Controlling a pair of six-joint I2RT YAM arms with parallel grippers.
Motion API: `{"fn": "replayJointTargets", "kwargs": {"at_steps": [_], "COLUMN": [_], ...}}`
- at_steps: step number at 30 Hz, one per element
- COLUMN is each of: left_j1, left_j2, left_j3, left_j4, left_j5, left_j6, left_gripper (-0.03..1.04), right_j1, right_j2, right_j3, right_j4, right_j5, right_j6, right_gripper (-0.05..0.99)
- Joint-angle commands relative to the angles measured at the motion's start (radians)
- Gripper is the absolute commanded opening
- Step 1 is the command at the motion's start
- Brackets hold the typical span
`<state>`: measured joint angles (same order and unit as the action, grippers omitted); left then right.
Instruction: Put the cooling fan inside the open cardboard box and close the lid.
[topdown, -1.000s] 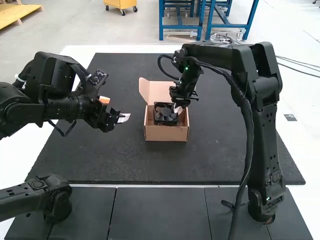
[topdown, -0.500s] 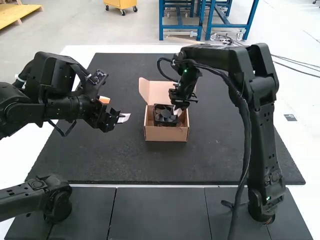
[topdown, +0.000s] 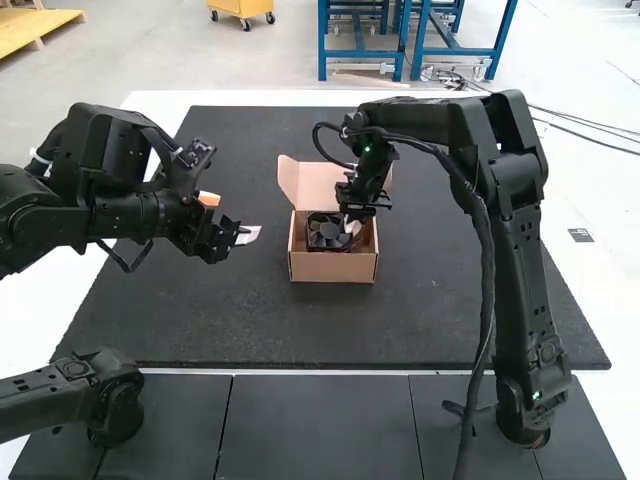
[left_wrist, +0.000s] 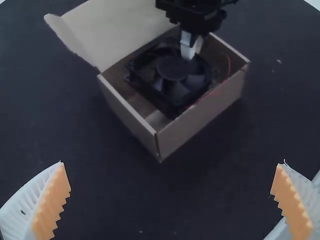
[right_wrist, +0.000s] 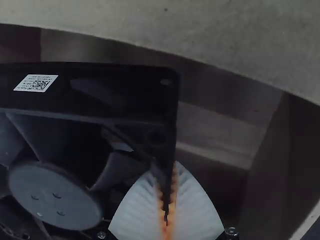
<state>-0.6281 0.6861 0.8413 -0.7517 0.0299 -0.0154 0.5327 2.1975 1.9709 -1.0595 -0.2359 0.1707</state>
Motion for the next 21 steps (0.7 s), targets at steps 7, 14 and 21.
{"fn": "replayJointTargets", "kwargs": {"at_steps": [7,14,21], "left_j1": [0.011,0.011,0.011], "left_j2": [-0.011,-0.013,-0.011], "left_j3": [0.001,0.001,-0.001], "left_j4": [0.011,0.009,0.031], "left_j5": [-0.001,-0.001,-0.001], "left_j6": [0.006,0.006,0.005], "left_gripper": [0.95,0.95,0.95], "right_j1": [0.020,0.020,0.013], "right_j2": [0.011,0.018,-0.019], "right_j3": [0.025,0.026,0.031], "right_j4": [0.015,0.020,0.039], "right_j5": [0.020,0.020,0.017], "right_j6": [-0.008,-0.010,0.004], "right_gripper": [-0.02,0.25,0.30]}}
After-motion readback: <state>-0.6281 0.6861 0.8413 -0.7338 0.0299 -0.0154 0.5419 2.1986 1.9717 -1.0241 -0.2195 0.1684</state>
